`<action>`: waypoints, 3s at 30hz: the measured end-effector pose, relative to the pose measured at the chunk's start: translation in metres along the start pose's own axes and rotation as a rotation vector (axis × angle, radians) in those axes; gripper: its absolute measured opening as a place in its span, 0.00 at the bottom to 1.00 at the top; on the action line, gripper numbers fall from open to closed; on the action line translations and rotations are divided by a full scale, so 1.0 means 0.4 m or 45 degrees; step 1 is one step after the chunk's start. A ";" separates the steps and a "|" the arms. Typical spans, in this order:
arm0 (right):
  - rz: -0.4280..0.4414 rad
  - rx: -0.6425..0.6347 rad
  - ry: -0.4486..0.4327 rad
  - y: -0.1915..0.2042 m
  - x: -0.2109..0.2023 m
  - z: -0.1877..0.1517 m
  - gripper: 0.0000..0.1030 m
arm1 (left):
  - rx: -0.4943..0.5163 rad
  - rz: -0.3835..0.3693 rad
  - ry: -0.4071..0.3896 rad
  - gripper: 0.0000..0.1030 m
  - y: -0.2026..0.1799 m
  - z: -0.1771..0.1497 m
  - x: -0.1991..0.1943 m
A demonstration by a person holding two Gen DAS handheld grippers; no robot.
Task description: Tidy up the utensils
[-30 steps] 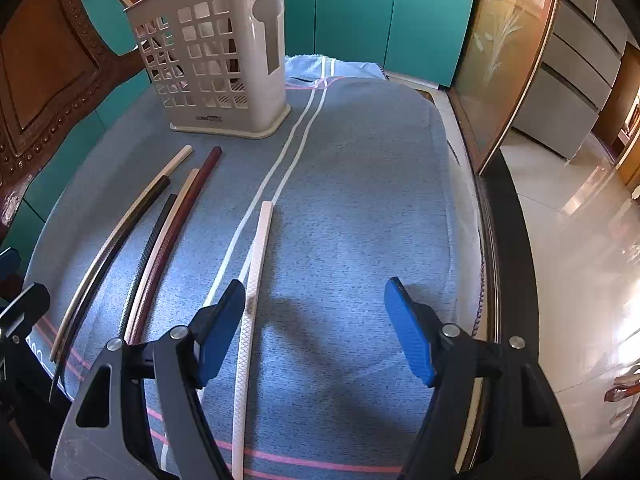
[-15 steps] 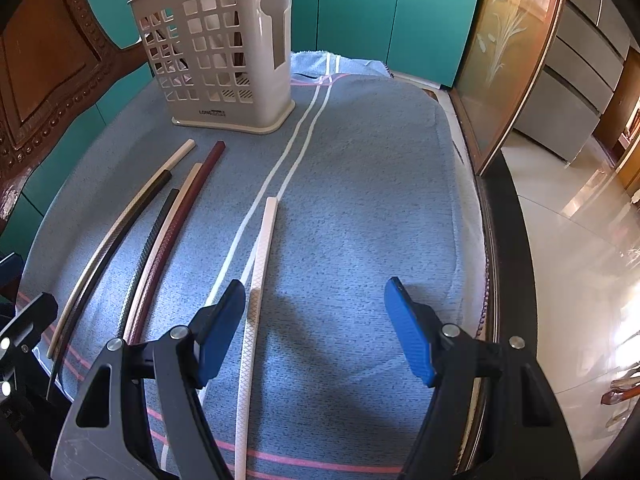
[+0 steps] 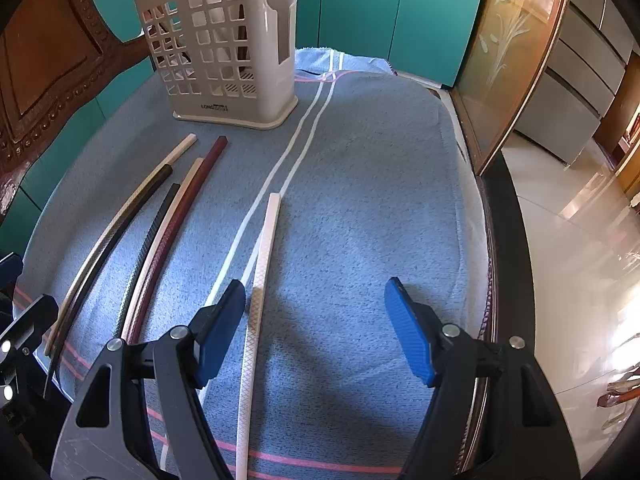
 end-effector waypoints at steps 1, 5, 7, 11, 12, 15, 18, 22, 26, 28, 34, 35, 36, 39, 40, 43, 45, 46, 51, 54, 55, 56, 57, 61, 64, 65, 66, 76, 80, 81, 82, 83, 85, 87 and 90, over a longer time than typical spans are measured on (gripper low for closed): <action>-0.001 -0.001 0.001 0.000 0.001 0.000 0.69 | 0.002 0.000 0.001 0.72 0.000 0.000 0.000; 0.002 -0.003 0.002 0.002 0.003 0.000 0.69 | 0.004 0.001 0.003 0.72 0.002 0.000 0.003; 0.012 -0.006 0.002 0.004 0.002 -0.001 0.69 | 0.004 0.002 0.003 0.73 0.004 0.001 0.003; 0.076 -0.017 0.011 0.019 0.000 -0.004 0.69 | 0.000 0.010 0.015 0.74 0.010 -0.002 0.010; 0.083 -0.025 0.013 0.025 0.001 -0.005 0.69 | -0.002 0.010 0.019 0.74 0.011 -0.003 0.012; 0.082 -0.061 0.017 0.046 0.002 -0.008 0.69 | -0.002 0.013 0.031 0.74 0.013 -0.004 0.018; 0.085 -0.093 0.017 0.066 0.004 -0.009 0.69 | -0.001 0.015 0.036 0.74 0.012 -0.005 0.020; 0.093 -0.113 0.014 0.085 0.005 -0.008 0.69 | 0.001 0.015 0.039 0.74 0.012 -0.005 0.022; 0.096 -0.115 0.010 0.093 0.007 -0.004 0.69 | 0.001 0.017 0.042 0.74 0.013 -0.003 0.023; 0.101 -0.114 0.009 0.093 0.009 0.000 0.69 | -0.001 0.017 0.043 0.74 0.014 -0.004 0.023; 0.149 -0.101 -0.014 0.097 0.000 0.008 0.30 | -0.006 0.018 0.051 0.74 0.019 -0.009 0.025; 0.150 -0.102 -0.016 0.097 0.000 0.009 0.27 | -0.006 0.018 0.051 0.74 0.019 -0.009 0.025; 0.152 -0.102 -0.016 0.098 -0.001 0.011 0.20 | -0.006 0.018 0.052 0.74 0.020 -0.010 0.026; 0.161 -0.092 -0.020 0.096 -0.002 0.014 0.10 | -0.006 0.019 0.057 0.74 0.021 -0.013 0.029; 0.161 -0.087 -0.025 0.094 -0.003 0.017 0.09 | -0.006 0.019 0.057 0.74 0.021 -0.013 0.029; 0.172 -0.057 -0.055 0.084 -0.015 0.025 0.08 | -0.006 0.021 0.058 0.74 0.024 -0.014 0.030; 0.179 -0.040 -0.082 0.076 -0.028 0.030 0.07 | -0.010 0.023 0.059 0.74 0.026 -0.015 0.029; 0.182 -0.033 -0.091 0.072 -0.032 0.031 0.07 | -0.011 0.023 0.062 0.74 0.027 -0.016 0.029; 0.197 -0.017 -0.114 0.063 -0.049 0.035 0.07 | -0.010 0.025 0.073 0.74 0.025 -0.022 0.032; 0.195 -0.029 -0.076 0.067 -0.039 0.030 0.13 | -0.006 0.026 0.082 0.74 0.021 -0.024 0.036; 0.191 -0.030 -0.055 0.069 -0.032 0.028 0.24 | -0.005 0.026 0.085 0.74 0.020 -0.025 0.037; 0.183 -0.033 -0.040 0.070 -0.026 0.025 0.30 | -0.002 0.026 0.090 0.74 0.018 -0.025 0.040; 0.173 -0.035 -0.034 0.072 -0.023 0.023 0.39 | -0.001 0.026 0.093 0.74 0.018 -0.025 0.042; 0.140 -0.040 -0.002 0.070 -0.006 0.016 0.42 | -0.013 0.020 0.104 0.74 0.023 -0.021 0.051; 0.126 -0.043 0.006 0.069 0.001 0.014 0.42 | -0.016 0.019 0.111 0.74 0.024 -0.023 0.054; 0.125 -0.043 0.006 0.070 0.002 0.014 0.42 | -0.016 0.018 0.113 0.74 0.023 -0.024 0.056; 0.124 -0.043 0.006 0.070 0.002 0.015 0.43 | -0.014 0.016 0.117 0.74 0.022 -0.025 0.058; 0.125 -0.046 0.007 0.072 0.006 0.019 0.48 | -0.009 0.016 0.126 0.74 0.019 -0.034 0.062; 0.123 -0.048 0.007 0.074 0.007 0.021 0.49 | -0.011 0.018 0.130 0.74 0.020 -0.036 0.062; 0.123 -0.047 0.006 0.074 0.007 0.020 0.49 | -0.010 0.018 0.130 0.74 0.020 -0.036 0.062; 0.123 -0.048 0.006 0.074 0.008 0.020 0.49 | -0.009 0.018 0.130 0.74 0.019 -0.035 0.062; 0.122 -0.049 0.006 0.074 0.008 0.020 0.49 | -0.007 0.018 0.130 0.74 0.019 -0.036 0.062; 0.118 -0.053 0.005 0.074 0.008 0.019 0.49 | -0.004 0.020 0.129 0.74 0.019 -0.037 0.061; 0.111 -0.062 0.003 0.077 0.008 0.019 0.49 | -0.006 0.019 0.130 0.74 0.019 -0.037 0.061; 0.121 -0.069 -0.001 0.081 0.004 0.015 0.40 | -0.006 0.019 0.131 0.74 0.018 -0.037 0.061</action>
Point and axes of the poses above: each gripper's, at about its wrist camera, not at the fingertips, and x roughly the way its jaws point, y to its left, z to its top, the point moved 6 cm from there along x, roughly the way its jaws point, and after that the axes turned 8 degrees about y, right-handed, at the moved point
